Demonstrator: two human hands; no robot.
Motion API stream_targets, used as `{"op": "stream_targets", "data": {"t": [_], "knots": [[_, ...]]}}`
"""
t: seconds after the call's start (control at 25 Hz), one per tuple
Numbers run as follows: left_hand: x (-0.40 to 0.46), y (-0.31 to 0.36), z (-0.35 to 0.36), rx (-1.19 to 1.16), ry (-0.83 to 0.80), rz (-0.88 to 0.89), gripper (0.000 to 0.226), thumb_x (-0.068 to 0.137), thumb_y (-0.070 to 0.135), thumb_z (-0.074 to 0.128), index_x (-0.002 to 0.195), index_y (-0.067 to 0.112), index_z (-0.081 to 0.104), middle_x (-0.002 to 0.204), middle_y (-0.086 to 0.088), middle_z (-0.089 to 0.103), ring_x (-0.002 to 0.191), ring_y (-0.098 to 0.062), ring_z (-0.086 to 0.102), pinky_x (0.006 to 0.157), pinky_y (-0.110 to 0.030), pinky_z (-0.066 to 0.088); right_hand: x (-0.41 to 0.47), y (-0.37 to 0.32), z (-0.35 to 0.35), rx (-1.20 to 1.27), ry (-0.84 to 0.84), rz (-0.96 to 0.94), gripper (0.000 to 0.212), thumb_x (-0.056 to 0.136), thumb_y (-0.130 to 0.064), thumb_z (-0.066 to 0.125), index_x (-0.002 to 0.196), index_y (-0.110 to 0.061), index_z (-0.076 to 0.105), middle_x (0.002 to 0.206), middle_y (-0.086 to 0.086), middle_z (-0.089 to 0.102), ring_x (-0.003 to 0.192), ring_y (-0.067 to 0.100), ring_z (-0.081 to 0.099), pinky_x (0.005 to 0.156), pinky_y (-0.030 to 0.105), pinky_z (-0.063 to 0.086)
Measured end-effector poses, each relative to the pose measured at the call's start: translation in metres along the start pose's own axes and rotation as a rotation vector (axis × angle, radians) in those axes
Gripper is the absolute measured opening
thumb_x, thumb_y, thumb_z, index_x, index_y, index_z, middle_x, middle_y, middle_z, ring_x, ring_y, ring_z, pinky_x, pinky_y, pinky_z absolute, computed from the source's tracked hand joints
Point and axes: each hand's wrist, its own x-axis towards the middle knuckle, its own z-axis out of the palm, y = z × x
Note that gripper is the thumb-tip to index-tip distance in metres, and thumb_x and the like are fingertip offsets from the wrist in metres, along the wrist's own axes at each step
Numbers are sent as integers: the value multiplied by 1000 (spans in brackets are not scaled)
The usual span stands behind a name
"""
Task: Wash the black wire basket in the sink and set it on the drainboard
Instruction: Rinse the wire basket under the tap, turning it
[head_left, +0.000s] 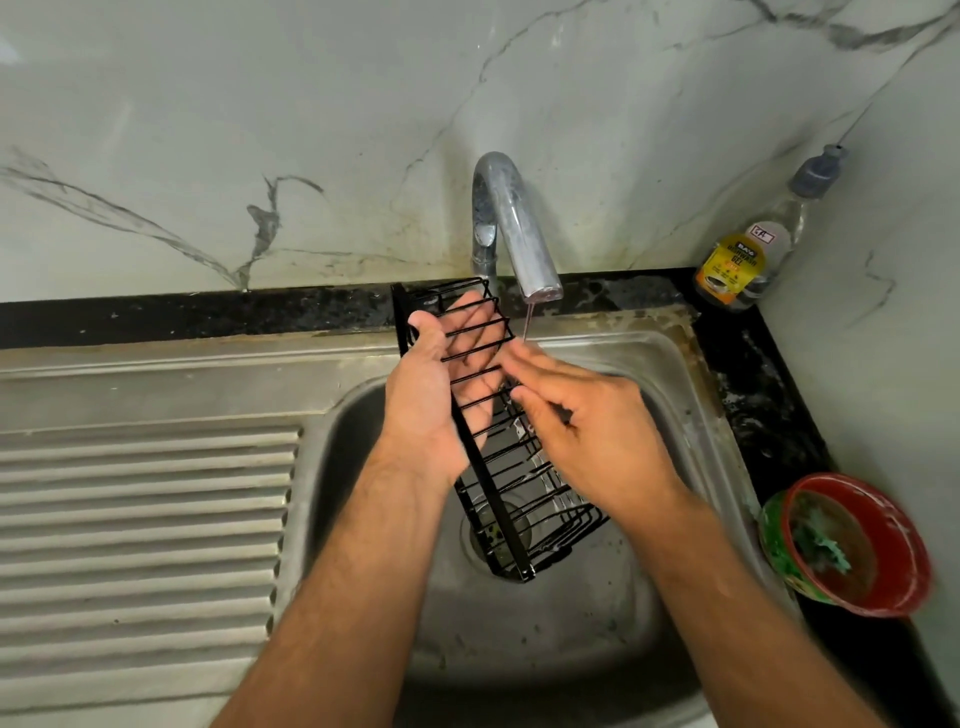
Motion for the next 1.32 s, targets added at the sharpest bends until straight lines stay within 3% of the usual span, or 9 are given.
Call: {"op": "stream_targets", "data": {"t": [0.16, 0.36, 0.48, 0.68, 0.8, 0.88, 1.04, 1.2, 1.32], "knots": [[-3, -4, 2, 26, -36, -1, 61, 107, 49, 28, 128, 7, 66, 120, -10, 74, 111, -25, 72, 95, -34, 58, 15, -6, 4, 135, -196, 420, 67, 100, -53, 48, 158, -36, 20, 161, -11, 30, 147, 9, 32, 122, 37, 27], [-3, 1, 7, 12, -60, 3, 62, 108, 49, 26, 116, 6, 70, 115, -13, 76, 106, -22, 74, 92, -32, 60, 36, -16, -10, 1033, 220, 557, 29, 102, -7, 49, 125, -15, 66, 125, -2, 70, 119, 9, 64, 102, 24, 50], [1, 2, 4, 11, -23, 19, 64, 108, 51, 25, 113, 9, 72, 115, -11, 76, 107, -20, 74, 93, -31, 58, 51, -20, -24, 1419, 292, 809, 20, 102, -6, 49, 107, -1, 68, 114, 18, 73, 109, 26, 70, 104, 38, 51], [-5, -5, 5, 11, -32, -6, 64, 108, 52, 26, 117, 8, 71, 111, -8, 78, 99, -17, 76, 80, -24, 61, 54, -24, -25, 883, 97, 689, 16, 98, -17, 61, 110, -13, 71, 107, 0, 76, 99, 10, 72, 90, 28, 54], [-6, -5, 10, 47, -40, -21, 63, 108, 52, 25, 118, 11, 72, 109, -3, 78, 93, -12, 76, 73, -20, 60, 48, -19, -14, 520, -106, 532, 37, 91, -45, 67, 127, -38, 64, 121, -20, 68, 112, -1, 62, 106, 34, 45], [-6, -3, 13, 64, -33, -34, 64, 107, 53, 27, 123, 11, 71, 113, -5, 77, 87, -11, 76, 65, -18, 59, 44, -7, -11, 521, -161, 485, 50, 86, -49, 67, 134, -38, 59, 129, -18, 65, 124, 3, 57, 113, 42, 39], [-2, 3, 12, 5, 16, -30, 55, 108, 46, 33, 115, 8, 72, 108, -6, 78, 92, -14, 77, 64, -17, 60, 32, 11, -22, 648, -301, 347, 81, 82, -10, 66, 155, -24, 35, 152, -20, 41, 134, -12, 41, 115, 18, 31], [2, 6, 8, -26, 32, -13, 53, 109, 44, 31, 115, 9, 71, 105, -5, 79, 93, -16, 77, 69, -20, 61, 27, 12, -23, 522, -451, 348, 101, 70, -32, 74, 155, -46, 23, 161, -25, 22, 141, -12, 28, 120, 25, 25], [0, 6, 9, -10, 17, -18, 54, 109, 46, 30, 116, 11, 71, 104, -3, 79, 90, -15, 77, 69, -22, 62, 32, 7, -23, 525, -372, 384, 94, 73, -19, 77, 150, -51, 33, 151, -26, 43, 137, -6, 41, 118, 33, 34]]}}
